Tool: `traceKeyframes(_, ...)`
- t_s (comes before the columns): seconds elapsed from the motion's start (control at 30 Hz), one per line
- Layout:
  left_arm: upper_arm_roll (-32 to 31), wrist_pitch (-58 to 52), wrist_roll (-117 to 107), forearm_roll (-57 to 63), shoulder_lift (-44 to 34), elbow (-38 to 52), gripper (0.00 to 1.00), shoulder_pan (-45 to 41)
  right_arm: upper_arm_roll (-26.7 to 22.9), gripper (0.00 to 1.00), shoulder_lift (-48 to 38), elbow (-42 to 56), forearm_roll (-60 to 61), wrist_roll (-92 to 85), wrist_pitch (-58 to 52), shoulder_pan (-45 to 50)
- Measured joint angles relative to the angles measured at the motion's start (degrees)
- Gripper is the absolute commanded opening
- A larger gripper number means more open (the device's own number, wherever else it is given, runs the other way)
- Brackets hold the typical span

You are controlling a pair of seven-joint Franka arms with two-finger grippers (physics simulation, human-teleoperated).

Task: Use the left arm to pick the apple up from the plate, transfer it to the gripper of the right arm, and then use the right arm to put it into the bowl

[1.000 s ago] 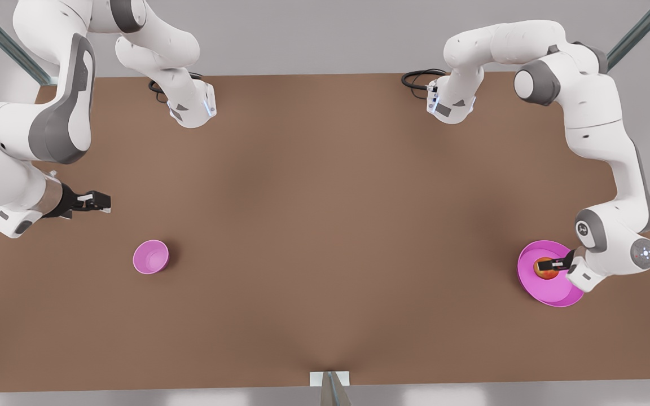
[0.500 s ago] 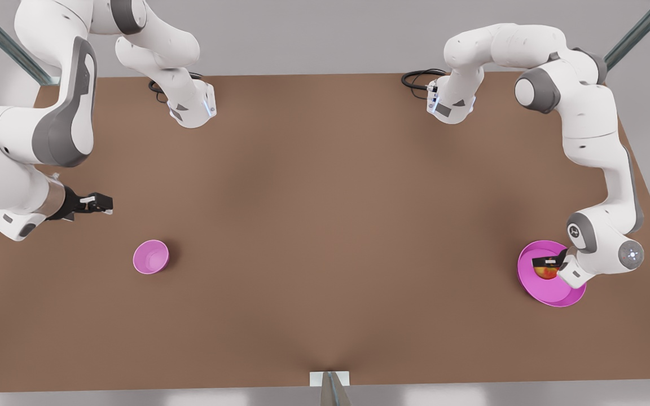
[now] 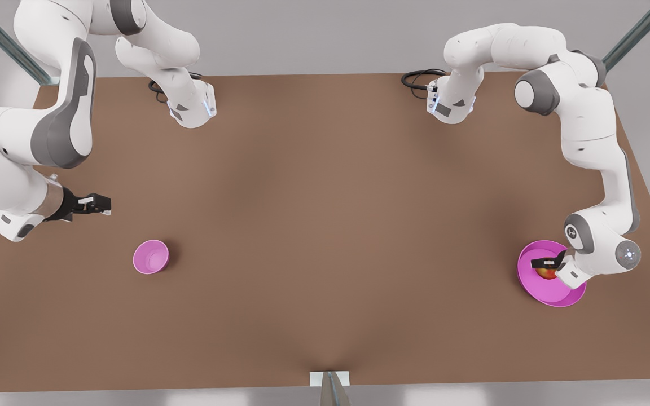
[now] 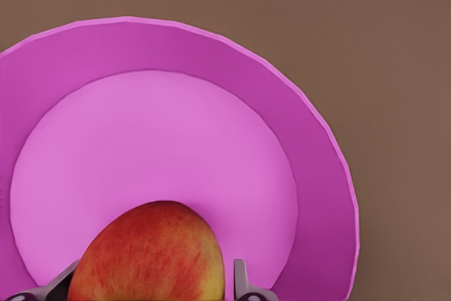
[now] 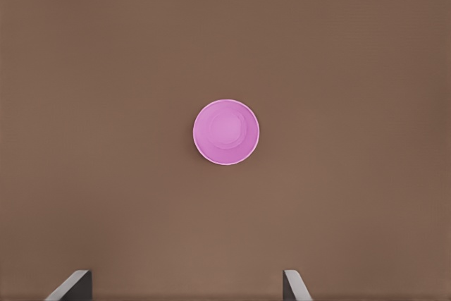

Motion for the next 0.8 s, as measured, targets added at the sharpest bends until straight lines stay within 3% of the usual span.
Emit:
traceKeyframes(0.13,0.0,0.8,0.3,0.0,0.3,-0.1,1.0,0.0,0.0,1.0,0.1,0.0,-0.1,0.0,0.0,0.0)
traceKeyframes(0.17,0.0,0.9,0.4,0.0,0.3,-0.1,0.88,0.0,0.0,1.0,0.1,0.0,-0.1,-0.1,0.0,0.0)
traceKeyframes(0.2,0.0,1.0,0.4,0.0,0.3,-0.1,0.82,0.0,0.0,1.0,0.1,0.0,-0.1,-0.1,0.0,0.0)
traceKeyframes(0.3,0.0,1.2,0.5,0.1,0.3,-0.1,0.77,0.0,0.0,1.0,0.1,-0.1,-0.1,-0.1,0.0,0.0)
traceKeyframes(0.47,-0.3,0.0,0.5,-2.6,-1.7,-0.1,0.77,0.2,0.3,1.0,0.7,0.0,0.2,-0.1,0.2,0.1)
traceKeyframes(0.57,-0.5,-4.4,0.5,-7.1,-6.4,-0.1,0.77,-1.2,1.0,1.0,7.8,1.8,5.6,-1.0,1.0,0.5)
traceKeyframes(0.7,-1.6,-11.6,0.3,-15.6,-10.2,-0.1,0.77,-9.2,7.0,1.0,18.1,7.1,17.8,-3.6,1.9,0.1)
traceKeyframes(0.8,-10.2,-15.2,-0.5,-23.0,-10.0,0.7,0.77,-11.4,16.0,1.0,27.0,13.0,27.2,-7.8,3.3,-4.1)
